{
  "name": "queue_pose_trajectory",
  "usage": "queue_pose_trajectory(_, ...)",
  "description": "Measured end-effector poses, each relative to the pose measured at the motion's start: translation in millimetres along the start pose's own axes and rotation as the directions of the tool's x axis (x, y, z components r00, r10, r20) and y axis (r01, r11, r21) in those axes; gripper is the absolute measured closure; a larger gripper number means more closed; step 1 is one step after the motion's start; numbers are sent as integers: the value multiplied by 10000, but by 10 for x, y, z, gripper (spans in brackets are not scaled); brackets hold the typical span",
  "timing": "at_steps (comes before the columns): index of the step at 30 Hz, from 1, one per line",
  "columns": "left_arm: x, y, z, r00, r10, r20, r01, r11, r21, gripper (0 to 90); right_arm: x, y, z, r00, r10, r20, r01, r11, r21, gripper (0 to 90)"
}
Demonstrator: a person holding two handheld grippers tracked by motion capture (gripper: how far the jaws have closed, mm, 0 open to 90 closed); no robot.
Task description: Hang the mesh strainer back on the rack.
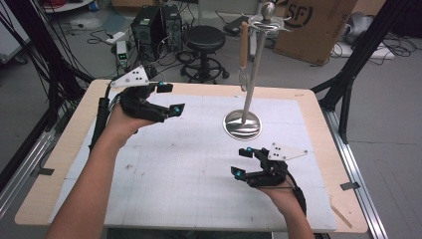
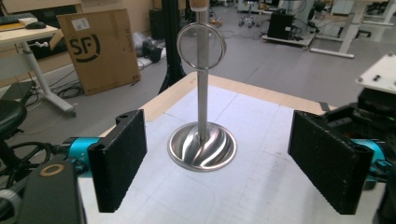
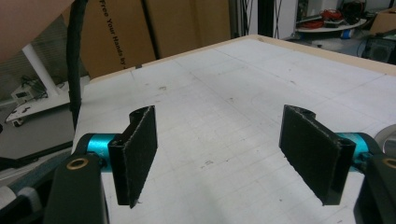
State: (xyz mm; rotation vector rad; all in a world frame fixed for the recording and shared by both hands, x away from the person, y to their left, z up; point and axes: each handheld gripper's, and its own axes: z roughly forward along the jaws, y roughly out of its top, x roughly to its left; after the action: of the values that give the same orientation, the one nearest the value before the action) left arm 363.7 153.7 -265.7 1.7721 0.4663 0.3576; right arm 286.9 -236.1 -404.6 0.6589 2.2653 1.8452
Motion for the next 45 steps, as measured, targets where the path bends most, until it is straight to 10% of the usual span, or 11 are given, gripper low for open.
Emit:
queue_pose_trajectory(30, -423, -1134, -589, 9977, -172, -663, 162, 9997, -156, 176, -76, -36, -149, 9988, 194, 441, -187, 9997, -159, 270)
queue_pose_trajectory(45, -387, -1432, -703, 9960, -640, -618, 619, 9975, -355, 167, -118, -56, -178, 9980, 250, 582, -242, 9996, -150, 266)
